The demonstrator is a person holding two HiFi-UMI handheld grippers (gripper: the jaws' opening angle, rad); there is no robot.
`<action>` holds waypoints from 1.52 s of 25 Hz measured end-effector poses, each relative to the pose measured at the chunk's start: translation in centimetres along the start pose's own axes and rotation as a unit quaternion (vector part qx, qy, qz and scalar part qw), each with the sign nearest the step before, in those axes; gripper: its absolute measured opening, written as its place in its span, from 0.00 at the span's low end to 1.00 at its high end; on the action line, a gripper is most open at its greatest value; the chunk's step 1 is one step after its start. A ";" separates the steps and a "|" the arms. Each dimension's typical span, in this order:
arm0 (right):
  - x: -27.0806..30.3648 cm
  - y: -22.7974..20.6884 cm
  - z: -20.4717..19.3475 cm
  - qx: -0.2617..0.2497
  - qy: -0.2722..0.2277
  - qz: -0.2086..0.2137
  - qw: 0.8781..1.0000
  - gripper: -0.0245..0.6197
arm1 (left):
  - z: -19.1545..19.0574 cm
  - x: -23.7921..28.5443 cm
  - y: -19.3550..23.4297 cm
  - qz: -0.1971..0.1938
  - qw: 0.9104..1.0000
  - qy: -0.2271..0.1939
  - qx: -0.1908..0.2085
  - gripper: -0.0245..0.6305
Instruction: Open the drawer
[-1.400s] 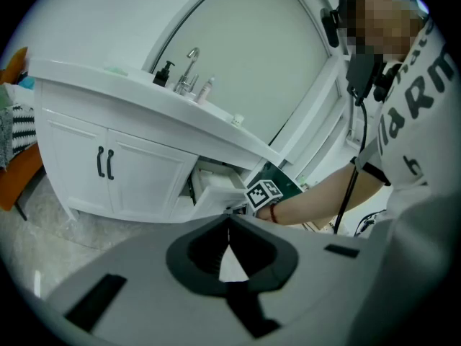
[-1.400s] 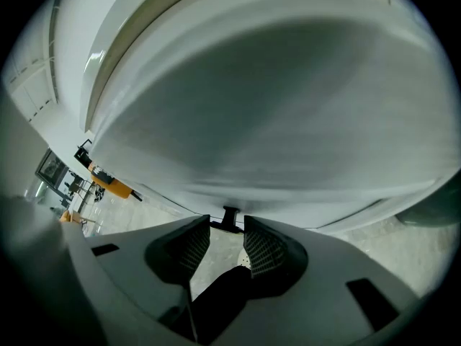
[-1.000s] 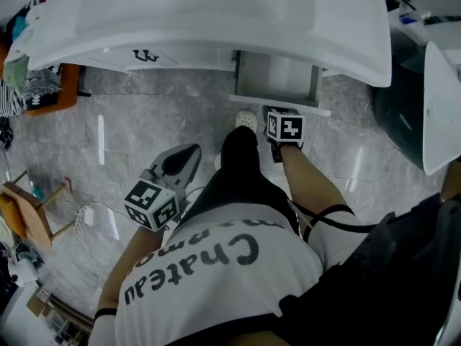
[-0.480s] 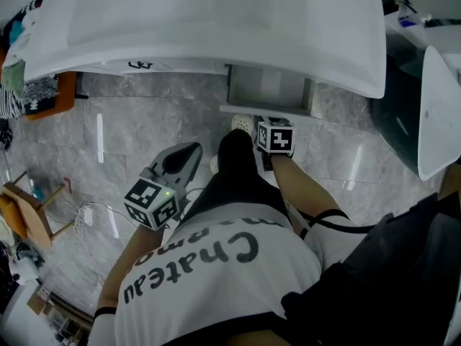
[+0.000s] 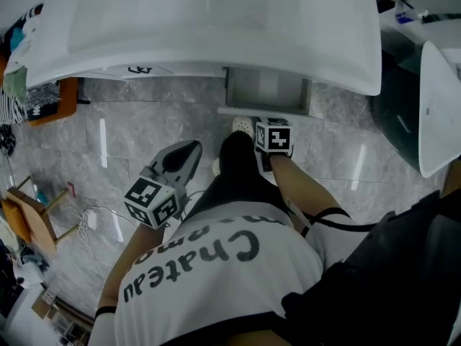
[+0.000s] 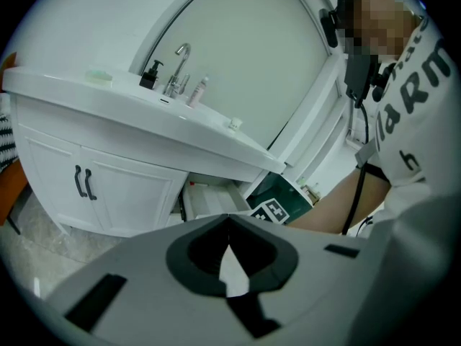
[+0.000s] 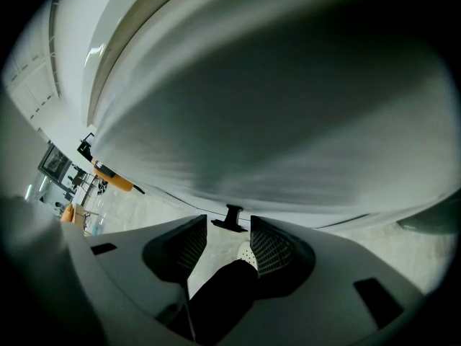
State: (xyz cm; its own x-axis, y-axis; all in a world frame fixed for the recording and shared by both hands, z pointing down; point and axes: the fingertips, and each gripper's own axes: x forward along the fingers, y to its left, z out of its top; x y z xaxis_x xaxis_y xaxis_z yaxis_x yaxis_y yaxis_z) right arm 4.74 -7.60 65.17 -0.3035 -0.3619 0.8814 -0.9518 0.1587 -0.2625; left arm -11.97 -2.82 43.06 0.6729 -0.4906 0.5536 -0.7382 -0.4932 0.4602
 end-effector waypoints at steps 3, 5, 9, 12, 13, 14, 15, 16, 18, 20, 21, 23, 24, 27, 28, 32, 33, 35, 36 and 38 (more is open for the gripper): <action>-0.6 -0.6 0.0 0.007 0.001 -0.011 1.000 0.32 | -0.1 -0.1 -0.1 -0.003 1.000 0.000 0.003 0.05; -1.0 -0.8 -0.1 0.014 -0.001 -0.014 1.000 0.32 | 0.0 -0.2 -0.1 -0.007 1.000 0.000 0.005 0.05; -2.4 -0.9 -0.2 0.021 -0.010 -0.015 1.000 0.31 | 0.3 -0.3 -0.3 -0.013 1.000 -0.006 0.011 0.05; -3.6 -1.1 -0.5 0.014 -0.013 -0.021 1.000 0.28 | 0.9 -0.5 -0.5 -0.016 1.000 -0.012 0.018 0.05; -4.0 -1.2 -0.6 0.014 -0.012 -0.023 1.000 0.26 | 1.1 -0.6 -0.5 -0.017 1.000 -0.014 0.019 0.05; -4.4 -1.4 -0.8 0.017 -0.011 -0.024 1.000 0.22 | 1.3 -0.6 -0.6 -0.019 0.999 -0.017 0.021 0.05; -4.8 -1.5 -0.9 0.024 -0.008 -0.023 0.999 0.18 | 1.4 -0.7 -0.7 -0.022 0.999 -0.018 0.022 0.05; -5.2 -1.6 -1.2 0.032 -0.003 -0.022 0.999 0.14 | 1.4 -0.7 -0.8 -0.024 0.999 -0.019 0.023 0.05; -5.9 -1.6 -1.8 0.040 0.007 -0.022 0.999 0.12 | 1.3 -1.0 -1.1 -0.029 0.999 -0.020 0.029 0.05; -6.7 -1.5 -2.1 0.032 0.010 -0.025 0.999 0.10 | 1.2 -1.4 -1.3 -0.033 0.999 -0.022 0.034 0.05; -7.2 -1.5 -2.1 0.023 0.009 -0.025 0.999 0.10 | 1.1 -1.6 -1.4 -0.035 0.998 -0.024 0.035 0.05; -8.5 -1.0 -1.8 0.008 -0.003 -0.018 1.000 0.09 | 0.7 -2.1 -1.6 -0.037 0.998 -0.028 0.036 0.05; -9.4 -0.6 -1.6 0.002 -0.014 -0.010 1.000 0.08 | 0.4 -2.4 -1.8 -0.038 0.998 -0.029 0.037 0.05; -12.0 0.4 -0.9 0.003 -0.048 0.015 0.999 0.08 | -0.5 -3.3 -2.4 -0.044 0.997 -0.024 0.064 0.05; -12.9 0.7 -0.6 0.014 -0.062 0.026 0.998 0.08 | -0.8 -3.6 -2.6 -0.048 0.996 -0.023 0.076 0.05; -17.0 2.4 1.0 0.086 -0.120 0.076 0.986 0.08 | -0.9 -5.1 -3.4 -0.054 0.996 -0.036 0.067 0.05; -18.2 2.9 1.4 0.101 -0.135 0.085 0.982 0.08 | -0.7 -5.6 -3.4 -0.050 0.996 -0.042 0.059 0.05; -20.5 4.1 2.3 0.117 -0.167 0.102 0.974 0.08 | -0.3 -6.5 -3.4 -0.045 0.997 -0.049 0.050 0.05; -21.8 4.6 2.8 0.118 -0.184 0.108 0.970 0.08 | -0.1 -6.9 -3.6 -0.049 0.996 -0.050 0.049 0.05; -24.4 5.5 3.9 0.112 -0.222 0.115 0.962 0.07 | 0.7 -7.5 -4.5 -0.067 0.995 -0.052 0.056 0.05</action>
State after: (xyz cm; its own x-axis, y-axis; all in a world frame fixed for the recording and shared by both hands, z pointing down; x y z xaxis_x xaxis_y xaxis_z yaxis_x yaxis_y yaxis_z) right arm 6.76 -1.47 40.73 -0.4489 -0.7055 0.5484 -0.8278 0.0972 -0.5525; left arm -13.71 2.60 36.35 0.7701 -0.4842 0.4153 -0.6360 -0.6332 0.4411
